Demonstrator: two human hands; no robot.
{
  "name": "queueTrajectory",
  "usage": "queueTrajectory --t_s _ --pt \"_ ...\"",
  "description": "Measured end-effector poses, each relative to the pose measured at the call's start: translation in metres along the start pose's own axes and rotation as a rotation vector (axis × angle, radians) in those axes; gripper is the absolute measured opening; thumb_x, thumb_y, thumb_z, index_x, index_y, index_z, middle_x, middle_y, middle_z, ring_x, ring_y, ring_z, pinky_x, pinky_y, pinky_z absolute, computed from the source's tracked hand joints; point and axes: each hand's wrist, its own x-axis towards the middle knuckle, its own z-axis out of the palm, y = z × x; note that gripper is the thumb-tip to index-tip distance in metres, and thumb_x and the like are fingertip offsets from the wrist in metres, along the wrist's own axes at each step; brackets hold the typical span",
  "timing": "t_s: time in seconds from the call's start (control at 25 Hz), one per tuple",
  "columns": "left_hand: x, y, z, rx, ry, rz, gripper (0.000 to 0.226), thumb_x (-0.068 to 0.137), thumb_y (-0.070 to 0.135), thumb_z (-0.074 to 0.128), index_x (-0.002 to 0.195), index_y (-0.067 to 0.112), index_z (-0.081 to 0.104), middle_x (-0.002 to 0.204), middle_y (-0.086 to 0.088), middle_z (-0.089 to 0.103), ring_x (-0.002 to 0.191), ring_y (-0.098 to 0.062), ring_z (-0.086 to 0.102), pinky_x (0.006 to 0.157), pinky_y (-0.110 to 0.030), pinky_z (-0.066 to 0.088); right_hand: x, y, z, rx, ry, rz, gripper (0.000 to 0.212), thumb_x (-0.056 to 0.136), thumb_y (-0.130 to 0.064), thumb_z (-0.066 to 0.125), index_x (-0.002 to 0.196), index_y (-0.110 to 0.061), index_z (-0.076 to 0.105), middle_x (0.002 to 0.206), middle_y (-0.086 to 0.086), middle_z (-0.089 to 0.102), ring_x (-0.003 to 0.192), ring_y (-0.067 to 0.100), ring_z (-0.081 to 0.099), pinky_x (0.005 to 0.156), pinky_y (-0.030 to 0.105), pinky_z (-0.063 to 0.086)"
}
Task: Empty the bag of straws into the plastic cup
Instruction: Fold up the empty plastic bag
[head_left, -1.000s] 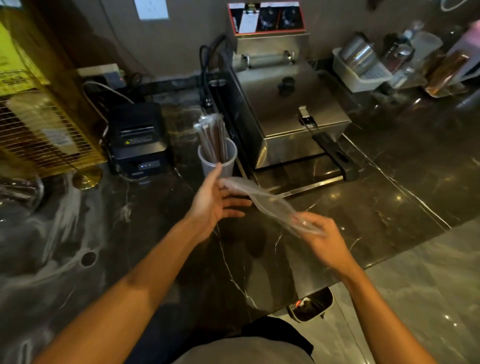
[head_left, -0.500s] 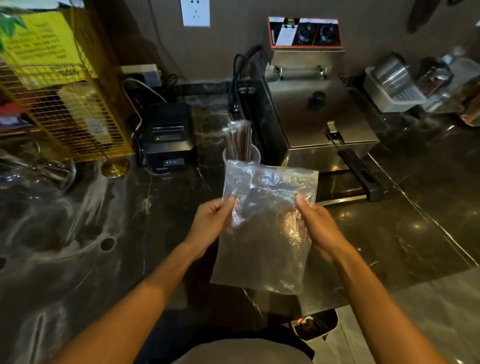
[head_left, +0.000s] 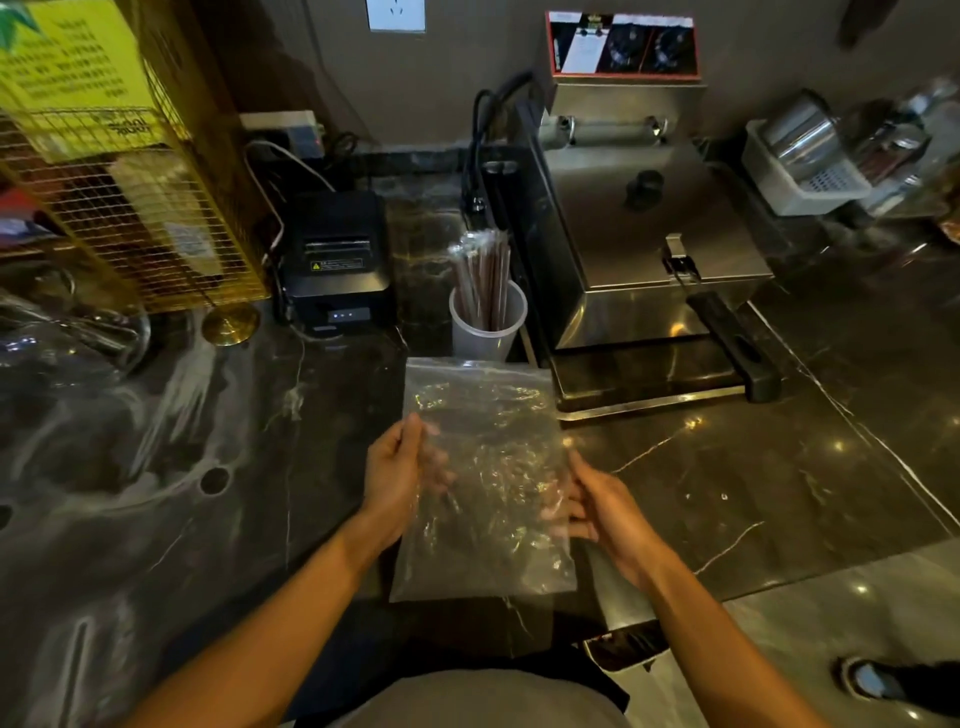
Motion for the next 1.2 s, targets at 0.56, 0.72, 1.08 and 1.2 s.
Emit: queueTrajectory --t_s 0.56,0.72,1.08,1.2 --pt "0.007 -0.040 -0.007 0.091 0.378 -0.152 0.038 0.110 0.036 0.039 0.114 0.007 0.062 0.079 -0.012 0.072 0.049 -0.017 0.064 0.045 -0.027 0.053 0.011 0.034 0.027 -0.333 0.336 -0.124 0.044 0.099 -0.036 0.066 0.062 -0.013 0.060 0.041 -0.008 0.050 0.035 0.005 0.045 0.037 0.022 0.039" --pt "0.009 -0.028 -0.017 -0.031 0.207 -0.294 0.043 0.101 0.053 0.052 0.117 0.013 0.058 0.099 -0.015 0.075 0.082 -0.030 0.076 0.063 -0.038 0.063 0.017 0.037 0.019 -0.239 0.322 -0.175 0.038 0.102 -0.031 0.062 0.071 -0.009 0.060 0.047 -0.001 0.052 0.038 0.009 0.048 0.041 0.026 0.041" --pt "-0.018 -0.047 -0.018 0.241 0.208 -0.124 0.037 0.108 0.043 0.038 0.104 0.013 0.060 0.067 -0.011 0.066 0.046 -0.016 0.066 0.043 -0.028 0.054 0.047 -0.002 0.031 -0.214 0.075 0.031 0.047 0.103 -0.044 0.055 0.098 0.001 0.068 0.077 0.014 0.071 0.055 0.017 0.067 0.047 0.024 0.051" --pt "-0.017 -0.043 -0.023 0.411 0.310 -0.042 0.037 0.108 0.044 0.039 0.089 0.021 0.060 0.061 -0.006 0.063 0.045 -0.014 0.064 0.044 -0.031 0.055 0.055 -0.002 0.042 -0.115 0.119 -0.055 0.046 0.103 -0.034 0.059 0.103 0.012 0.064 0.081 0.021 0.066 0.063 0.028 0.062 0.066 0.041 0.053"
